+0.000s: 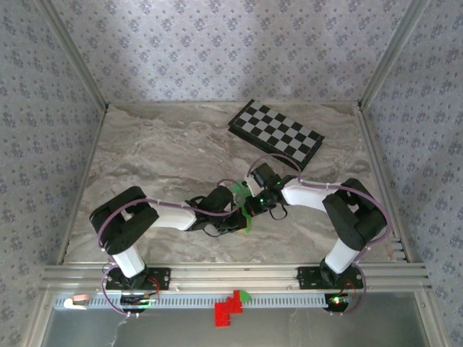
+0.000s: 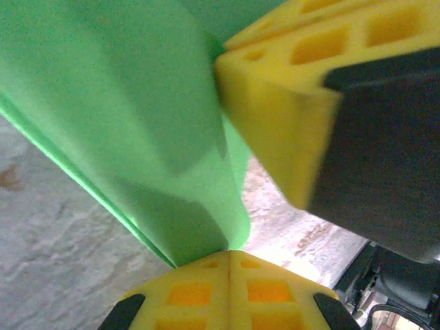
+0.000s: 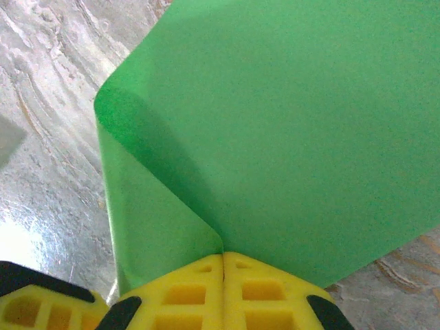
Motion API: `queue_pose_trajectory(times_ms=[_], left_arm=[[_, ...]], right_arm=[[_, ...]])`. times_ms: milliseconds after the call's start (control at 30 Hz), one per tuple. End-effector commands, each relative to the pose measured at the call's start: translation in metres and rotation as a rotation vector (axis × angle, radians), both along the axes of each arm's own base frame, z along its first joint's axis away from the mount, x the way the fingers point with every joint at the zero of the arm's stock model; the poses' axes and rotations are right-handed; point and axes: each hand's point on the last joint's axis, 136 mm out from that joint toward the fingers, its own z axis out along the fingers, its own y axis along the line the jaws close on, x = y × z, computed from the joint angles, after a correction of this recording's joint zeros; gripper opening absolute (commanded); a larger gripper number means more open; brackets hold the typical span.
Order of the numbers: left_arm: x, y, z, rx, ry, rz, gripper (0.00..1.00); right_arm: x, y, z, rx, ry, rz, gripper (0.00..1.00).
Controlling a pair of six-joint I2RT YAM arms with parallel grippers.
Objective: Fold a paper plane with a square sheet of paper (pick it up from the middle)
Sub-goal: Third fold the triangle at the center of the table.
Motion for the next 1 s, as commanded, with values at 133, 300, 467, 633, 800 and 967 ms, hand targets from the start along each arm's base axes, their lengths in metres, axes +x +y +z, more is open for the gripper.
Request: queue_pose_trajectory(times_ms=[133,300,467,633,800,967], left_arm=[[-0.004,0.006,0.000,-0.003,0.005,-0.005,0.05],[0.012,0.009,0.023,-0.037,-0.046,0.023,0.06],[0.024,0.015,0.021,-0.040,-0.046,0.051,0.07],[0.029,0.007,0.017,-0.049,-0.038,0.034,0.08],[0.027,0.013,0.003,-0.013,-0.020,0.045,0.08],[0.024,0.021,-0.003,0.021,-0.015,0.050,0.08]], right_arm=[[-0.021,-0.033,-0.040,-0.181,0.076,-0.004,0.02],[-0.020,-0.033,-0.040,-0.181,0.076,-0.004,0.02],[-0.020,-0.033,-0.040,-0.181,0.075,-0.003,0.02],[-0.020,-0.033,-0.040,-0.181,0.075,-0.003,0.02],[-0.020,-0.033,-0.040,-0.181,0.074,-0.004,0.02],[-0.020,-0.033,-0.040,-0.180,0.073,-0.003,0.02]])
